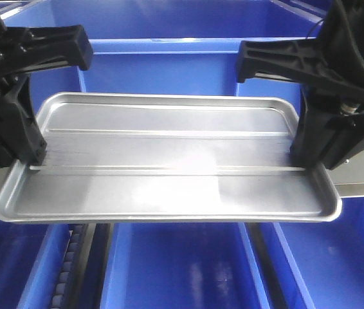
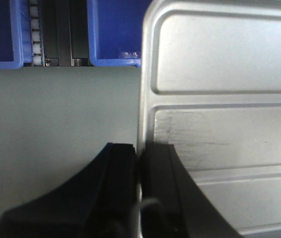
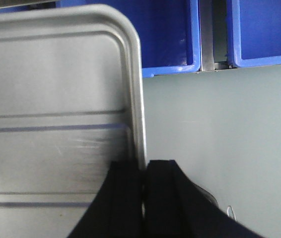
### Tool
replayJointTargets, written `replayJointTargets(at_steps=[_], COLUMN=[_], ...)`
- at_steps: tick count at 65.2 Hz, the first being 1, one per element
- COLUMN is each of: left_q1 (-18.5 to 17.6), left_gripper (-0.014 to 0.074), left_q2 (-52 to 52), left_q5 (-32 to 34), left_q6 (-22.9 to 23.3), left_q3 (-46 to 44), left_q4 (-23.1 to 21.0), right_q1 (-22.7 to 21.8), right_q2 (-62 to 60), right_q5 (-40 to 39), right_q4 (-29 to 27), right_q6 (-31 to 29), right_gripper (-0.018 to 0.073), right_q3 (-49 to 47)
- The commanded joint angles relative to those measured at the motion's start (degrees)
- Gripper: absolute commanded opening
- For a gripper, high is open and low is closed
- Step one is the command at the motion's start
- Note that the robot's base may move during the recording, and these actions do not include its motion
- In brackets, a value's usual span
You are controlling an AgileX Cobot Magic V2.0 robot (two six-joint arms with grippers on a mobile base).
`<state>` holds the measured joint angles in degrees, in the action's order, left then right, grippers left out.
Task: Grab silver tray and place in blue box
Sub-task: 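Carry the tray over the empty blue bin with both grippers, then lower the tray into the blue bin and open both grippers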
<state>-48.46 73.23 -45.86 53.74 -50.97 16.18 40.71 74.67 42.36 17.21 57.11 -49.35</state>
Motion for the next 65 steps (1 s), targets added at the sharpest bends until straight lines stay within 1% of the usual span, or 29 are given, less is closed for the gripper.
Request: replayJointTargets(at_steps=[1, 8, 14, 21, 29, 36, 44, 49, 52, 57, 60, 65], left_q1=[0.1, 0.1, 1.7, 5.3, 10.6, 13.4, 15.6, 17.0, 17.9, 19.3, 20.6, 22.1], left_gripper=[-0.0013, -0.0013, -0.0013, -0.0013, -0.0013, -0.0013, -0.0013, -0.0013, -0.0013, -0.0013, -0.0013, -0.0013], left_q2=[-1.8, -1.8, -1.8, -1.3, 0.6, 2.5, 4.9, 6.5, 7.9, 9.9, 11.5, 14.0], left_q5=[-2.6, -2.9, -2.9, -2.4, -1.5, -1.5, -2.0, -2.8, -2.9, -2.2, -0.8, 1.1], left_q6=[-0.6, -4.2, -7.6, -14.5, -24.7, -30.3, -34.2, -37.1, -39.0, -40.4, -40.6, -40.6], left_q3=[-2.5, -5.9, -9.6, -14.0, -20.3, -25.6, -31.9, -35.7, -37.9, -40.8, -42.5, -44.3], left_q4=[3.3, 3.3, 2.0, -2.8, -9.4, -12.7, -14.7, -16.8, -18.1, -18.6, -19.1, -19.4], right_q1=[-0.6, -0.6, -0.9, -0.9, -0.9, -0.9, -2.0, -3.7, -5.2, -7.9, -9.8, -12.4], right_q2=[-1.8, -1.8, -1.6, -0.8, 1.9, 4.8, 9.4, 12.1, 14.1, 16.7, 18.8, 21.3], right_q5=[3.7, 5.7, 6.3, 6.1, 6.0, 6.1, 6.3, 6.3, 6.3, 6.2, 6.0, 5.6], right_q4=[4.9, 4.8, 4.1, 2.4, 1.9, 1.9, 1.2, -1.1, -3.6, -8.1, -11.1, -14.5], right_q6=[-2.1, -5.7, -8.1, -11.1, -14.4, -17.2, -19.1, -21.1, -23.1, -26.6, -28.8, -31.0], right_gripper=[0.005, 0.005, 0.005, 0.0051, 0.0051, 0.0055, 0.0055, 0.0055, 0.0055, 0.0055, 0.0055, 0.0055], right_q3=[-3.0, -7.5, -12.1, -17.7, -25.0, -32.3, -41.2, -46.0, -49.0, -52.8, -54.7, -57.3])
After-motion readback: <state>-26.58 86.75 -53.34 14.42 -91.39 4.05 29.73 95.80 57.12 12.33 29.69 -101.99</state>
